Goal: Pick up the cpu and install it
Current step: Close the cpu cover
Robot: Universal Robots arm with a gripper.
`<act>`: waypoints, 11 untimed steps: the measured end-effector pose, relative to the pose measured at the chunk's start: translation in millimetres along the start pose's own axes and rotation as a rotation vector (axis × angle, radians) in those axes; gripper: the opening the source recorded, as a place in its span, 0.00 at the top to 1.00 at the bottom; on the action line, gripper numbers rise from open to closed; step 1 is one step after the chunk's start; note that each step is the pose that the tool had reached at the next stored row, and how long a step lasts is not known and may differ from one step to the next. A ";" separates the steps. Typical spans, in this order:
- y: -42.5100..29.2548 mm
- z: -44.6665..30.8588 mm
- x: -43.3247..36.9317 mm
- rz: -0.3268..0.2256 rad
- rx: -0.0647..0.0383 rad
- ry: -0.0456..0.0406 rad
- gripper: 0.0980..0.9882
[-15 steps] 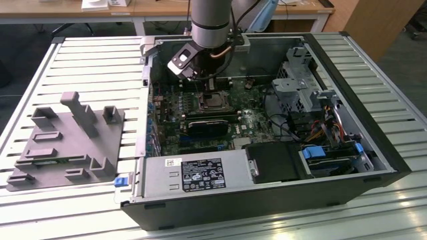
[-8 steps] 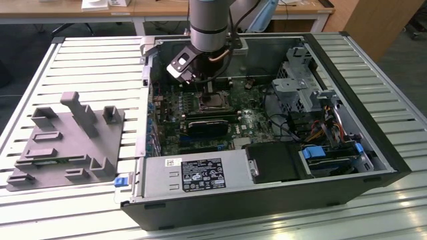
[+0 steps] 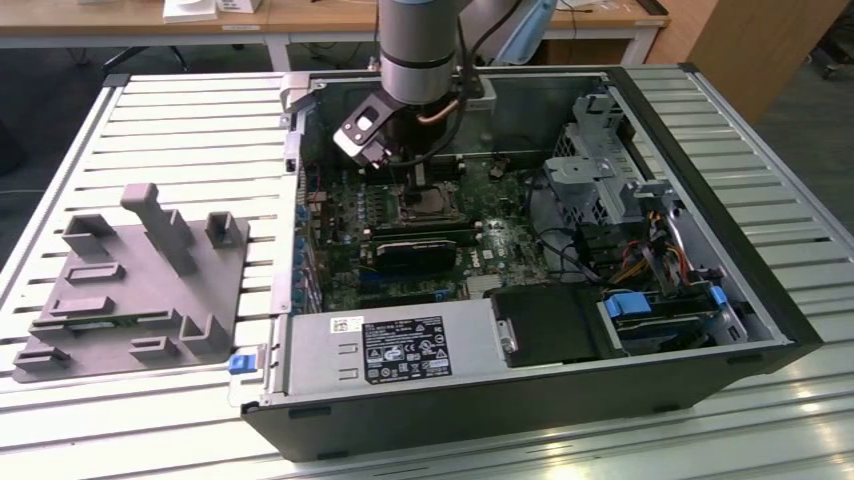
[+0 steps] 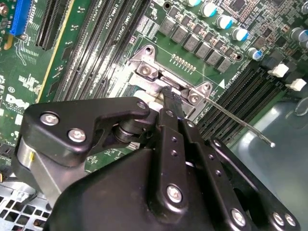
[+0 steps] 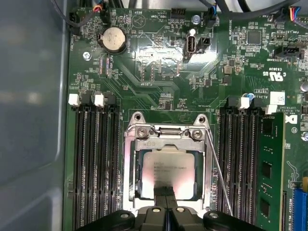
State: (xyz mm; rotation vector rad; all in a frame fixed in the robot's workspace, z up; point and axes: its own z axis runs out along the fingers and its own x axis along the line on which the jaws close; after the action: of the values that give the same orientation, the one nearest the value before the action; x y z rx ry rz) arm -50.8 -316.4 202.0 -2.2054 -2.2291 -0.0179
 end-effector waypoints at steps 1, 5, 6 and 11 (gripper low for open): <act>0.0 -1.4 0.0 0.000 0.000 -0.0003 0.99; 1.4 -3.0 0.0 0.000 0.000 -0.0002 0.99; 3.5 -3.1 0.0 0.000 0.000 -0.0003 0.99; 13.6 -3.1 -0.2 0.000 0.001 -0.0004 0.99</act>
State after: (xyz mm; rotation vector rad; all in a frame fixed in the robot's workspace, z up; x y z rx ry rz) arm -37.2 -316.5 205.1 -2.2049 -2.2286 -0.0160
